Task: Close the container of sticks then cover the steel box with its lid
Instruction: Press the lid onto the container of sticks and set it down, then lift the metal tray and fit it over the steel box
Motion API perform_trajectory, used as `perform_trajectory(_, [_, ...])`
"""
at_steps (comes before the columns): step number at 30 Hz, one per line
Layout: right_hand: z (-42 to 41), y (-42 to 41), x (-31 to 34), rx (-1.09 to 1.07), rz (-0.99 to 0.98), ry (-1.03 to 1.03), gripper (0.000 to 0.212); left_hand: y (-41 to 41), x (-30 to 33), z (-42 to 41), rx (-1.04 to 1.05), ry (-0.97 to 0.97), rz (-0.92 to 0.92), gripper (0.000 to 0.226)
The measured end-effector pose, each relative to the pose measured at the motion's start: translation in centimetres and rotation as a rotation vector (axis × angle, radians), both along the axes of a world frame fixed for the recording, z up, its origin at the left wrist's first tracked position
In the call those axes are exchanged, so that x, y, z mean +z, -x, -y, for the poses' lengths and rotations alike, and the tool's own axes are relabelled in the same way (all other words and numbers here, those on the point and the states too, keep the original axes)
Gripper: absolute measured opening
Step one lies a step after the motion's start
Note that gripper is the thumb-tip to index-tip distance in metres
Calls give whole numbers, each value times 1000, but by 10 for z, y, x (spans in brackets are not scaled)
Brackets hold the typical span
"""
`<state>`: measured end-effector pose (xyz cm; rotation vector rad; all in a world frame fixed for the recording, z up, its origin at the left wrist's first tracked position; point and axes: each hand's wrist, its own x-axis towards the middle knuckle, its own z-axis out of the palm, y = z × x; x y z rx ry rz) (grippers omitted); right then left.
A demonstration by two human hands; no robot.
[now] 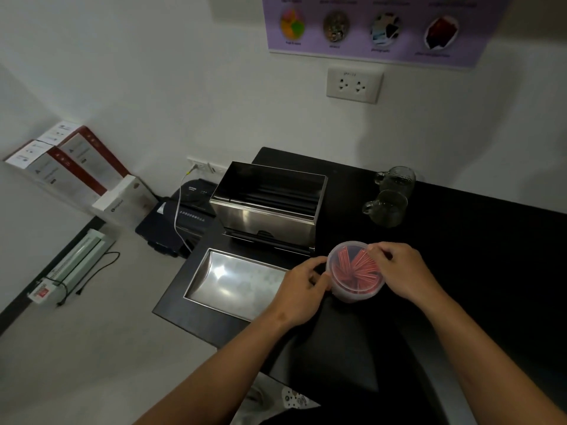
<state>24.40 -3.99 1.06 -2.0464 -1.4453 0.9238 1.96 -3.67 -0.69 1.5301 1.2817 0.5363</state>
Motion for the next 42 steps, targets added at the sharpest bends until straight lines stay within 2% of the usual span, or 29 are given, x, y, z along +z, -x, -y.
perform_trajectory(3, [-2,0,8,22,85,21,33,8,0,4,35,21,9,43])
perform_trajectory(6, [-4,8,21,0,139,-93,39,26,-1,4,115,-4,11,38])
perform_trajectory(11, [-9,45,46,97,-63,-278,28,73,-2,4,337,-17,40,26])
perform_trajectory(18, [-19,117,41,310,-175,-223,26,125,-11,22,525,-10,17,22])
perform_trajectory(28, [-38,184,-24,481,-43,-21,33,157,-29,51,736,161,10,20])
perform_trajectory(34, [-44,200,-53,517,89,59,49,159,-49,50,856,416,75,44])
perform_trajectory(42, [-46,210,-68,453,210,-28,41,158,-46,36,918,514,183,27])
